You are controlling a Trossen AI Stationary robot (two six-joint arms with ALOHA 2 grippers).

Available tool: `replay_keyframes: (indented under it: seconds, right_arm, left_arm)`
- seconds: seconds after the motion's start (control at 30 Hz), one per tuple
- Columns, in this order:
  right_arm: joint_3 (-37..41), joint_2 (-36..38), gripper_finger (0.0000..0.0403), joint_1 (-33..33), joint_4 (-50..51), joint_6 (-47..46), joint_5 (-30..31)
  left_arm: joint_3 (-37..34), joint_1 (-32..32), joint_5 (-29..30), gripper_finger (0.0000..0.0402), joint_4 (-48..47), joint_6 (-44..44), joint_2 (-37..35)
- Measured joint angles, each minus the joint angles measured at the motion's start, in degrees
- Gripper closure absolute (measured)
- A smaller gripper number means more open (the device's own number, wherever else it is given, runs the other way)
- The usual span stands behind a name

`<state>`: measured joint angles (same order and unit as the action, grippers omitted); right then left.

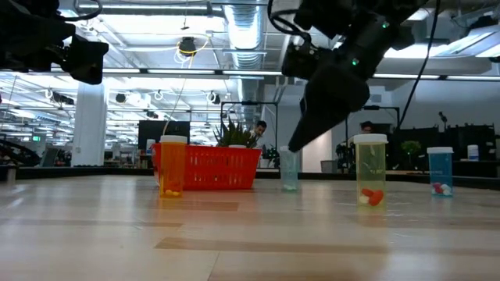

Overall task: Pick and place pill bottles into a basket
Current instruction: Put the green pill bottle into the red bin

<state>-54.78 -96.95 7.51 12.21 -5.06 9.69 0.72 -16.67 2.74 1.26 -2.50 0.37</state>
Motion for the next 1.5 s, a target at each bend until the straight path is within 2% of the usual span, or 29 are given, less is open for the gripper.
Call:
replay_keyframes:
  seconds: [0.27,0.53,0.67,0.93,1.03,1.33,1.5]
  right_arm:
    - [-0.3,-2.5,0.0142,-0.4,-3.6,0.9,-0.6]
    - [-0.1,-2.7,0.0148,-0.9,-2.9,0.5,-0.6]
    - [-0.1,-2.7,0.0181,-0.9,-3.0,0.5,-0.6]
    - [-0.1,-2.7,0.0277,-0.9,-4.0,0.9,-0.6]
    - [-0.1,-2.7,0.0295,-0.9,-4.6,1.7,-0.6]
    - [-3.0,-2.7,0.0262,-0.4,-4.5,3.5,-0.7]
    - [-7.8,-2.7,0.0283,0.9,-0.5,6.2,-0.8]
  left_arm:
    - [0.0,0.0,0.0,0.018,0.0,0.2,0.0]
    - [0.0,0.0,0.0,0.018,0.0,0.1,0.0]
    - [0.0,0.0,0.0,0.018,0.0,0.3,0.0]
    - [0.0,0.0,0.0,0.018,0.0,0.5,0.0]
    - [0.0,0.0,0.0,0.018,0.0,0.0,0.0]
    - [0.0,0.0,0.0,0.018,0.0,0.1,0.0]
    - [0.0,0.0,0.0,0.018,0.0,0.2,0.0]
